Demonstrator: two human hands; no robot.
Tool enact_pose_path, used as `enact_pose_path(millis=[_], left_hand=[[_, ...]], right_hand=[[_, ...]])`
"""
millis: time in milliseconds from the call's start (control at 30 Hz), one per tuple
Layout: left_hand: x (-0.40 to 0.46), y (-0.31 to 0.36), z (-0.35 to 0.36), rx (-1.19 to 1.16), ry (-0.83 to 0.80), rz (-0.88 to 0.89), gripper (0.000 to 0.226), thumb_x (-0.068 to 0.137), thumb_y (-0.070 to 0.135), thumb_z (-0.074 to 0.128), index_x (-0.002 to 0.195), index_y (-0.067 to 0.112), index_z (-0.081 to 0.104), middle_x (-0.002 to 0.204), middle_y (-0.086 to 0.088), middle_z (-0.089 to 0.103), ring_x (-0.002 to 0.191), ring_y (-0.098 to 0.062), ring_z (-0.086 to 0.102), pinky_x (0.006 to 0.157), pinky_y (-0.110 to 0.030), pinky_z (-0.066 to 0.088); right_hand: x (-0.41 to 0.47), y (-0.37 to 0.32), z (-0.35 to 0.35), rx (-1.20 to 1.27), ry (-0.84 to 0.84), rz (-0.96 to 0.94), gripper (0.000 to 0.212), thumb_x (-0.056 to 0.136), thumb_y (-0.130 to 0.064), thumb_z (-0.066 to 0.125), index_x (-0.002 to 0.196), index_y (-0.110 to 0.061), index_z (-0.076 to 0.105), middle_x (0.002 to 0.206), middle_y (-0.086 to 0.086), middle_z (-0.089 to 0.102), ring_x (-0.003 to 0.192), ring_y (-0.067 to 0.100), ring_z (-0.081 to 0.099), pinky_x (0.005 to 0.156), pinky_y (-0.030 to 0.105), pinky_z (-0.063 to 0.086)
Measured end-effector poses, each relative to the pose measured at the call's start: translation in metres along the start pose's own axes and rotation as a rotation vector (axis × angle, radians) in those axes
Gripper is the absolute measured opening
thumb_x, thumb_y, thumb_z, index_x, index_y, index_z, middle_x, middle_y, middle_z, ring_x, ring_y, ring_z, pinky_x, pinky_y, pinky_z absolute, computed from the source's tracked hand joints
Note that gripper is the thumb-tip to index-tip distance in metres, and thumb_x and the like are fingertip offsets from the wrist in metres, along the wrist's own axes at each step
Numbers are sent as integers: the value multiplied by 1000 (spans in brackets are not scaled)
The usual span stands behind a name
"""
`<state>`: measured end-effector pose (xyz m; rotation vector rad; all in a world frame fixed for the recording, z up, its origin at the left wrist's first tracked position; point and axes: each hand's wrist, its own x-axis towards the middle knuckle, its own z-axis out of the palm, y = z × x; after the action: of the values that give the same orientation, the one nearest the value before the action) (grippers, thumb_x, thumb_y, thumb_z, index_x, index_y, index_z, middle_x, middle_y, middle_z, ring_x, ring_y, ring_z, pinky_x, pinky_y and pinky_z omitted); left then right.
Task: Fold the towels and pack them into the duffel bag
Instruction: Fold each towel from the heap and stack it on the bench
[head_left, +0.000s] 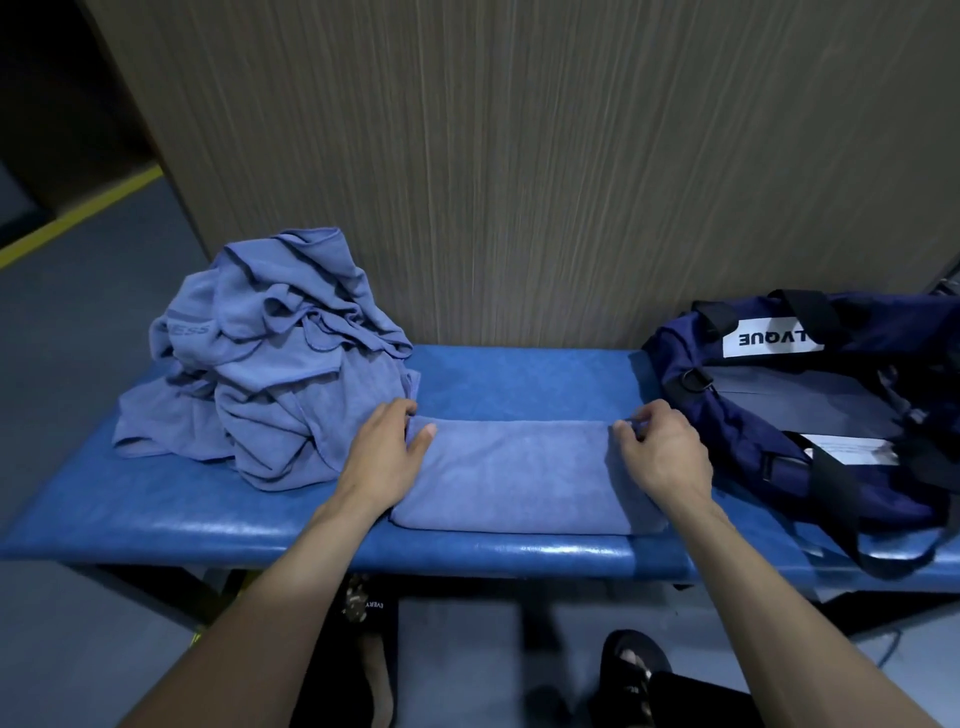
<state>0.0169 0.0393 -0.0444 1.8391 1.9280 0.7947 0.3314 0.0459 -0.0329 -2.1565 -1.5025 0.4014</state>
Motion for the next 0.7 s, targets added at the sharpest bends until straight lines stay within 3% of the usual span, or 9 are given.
enact_pose_path(millis=[100, 200, 267, 400, 567, 700], left_hand=[[-6, -2, -9, 7, 11, 30, 34, 94, 27, 67, 122, 10, 60, 109, -1, 58, 102, -18, 55, 91, -26, 40], [-16, -8, -25, -7, 29, -18, 11, 91, 28, 71, 90, 18, 65, 87, 3, 64, 78, -14, 59, 76, -28, 45], [-26, -16, -35, -33, -47, -65, 21, 89, 35, 73, 75, 23, 64, 67, 3, 67, 65, -17, 65, 64, -29, 47], [-55, -26, -35, -225, -208, -171, 21, 82, 34, 82, 80, 17, 70, 67, 0, 71, 51, -9, 59, 47, -19, 43], [-67, -31, -22, -302, -137, -194, 19, 84, 28, 81, 70, 18, 72, 58, 11, 61, 60, -8, 53, 60, -21, 41], [-71, -28, -17, -124, -160, -130, 46, 96, 36, 65, 57, 15, 53, 53, 8, 43, 58, -15, 43, 59, -34, 35]], right_hand=[[-10, 3, -10, -154, -73, 13, 38, 95, -49, 58, 107, -13, 54, 114, 10, 58, 102, 38, 58, 79, 42, 48], [-23, 11, -19, -142, -179, 53, 39, 90, -55, 61, 100, -18, 56, 106, 9, 64, 96, 35, 59, 76, 38, 46], [-32, 18, -24, -94, -215, 54, 37, 87, -56, 64, 97, -21, 57, 101, 6, 66, 91, 30, 59, 73, 37, 47], [-48, 30, -31, 117, -230, 71, 36, 83, -45, 77, 103, -18, 64, 90, -3, 67, 94, 25, 64, 79, 38, 53], [-65, 40, -29, 310, -187, 97, 33, 86, -34, 78, 110, -17, 64, 85, -2, 69, 86, 18, 65, 75, 33, 46], [-70, 41, -24, 311, -115, 86, 27, 94, -31, 69, 116, -17, 63, 80, -9, 64, 89, 20, 60, 76, 31, 42]])
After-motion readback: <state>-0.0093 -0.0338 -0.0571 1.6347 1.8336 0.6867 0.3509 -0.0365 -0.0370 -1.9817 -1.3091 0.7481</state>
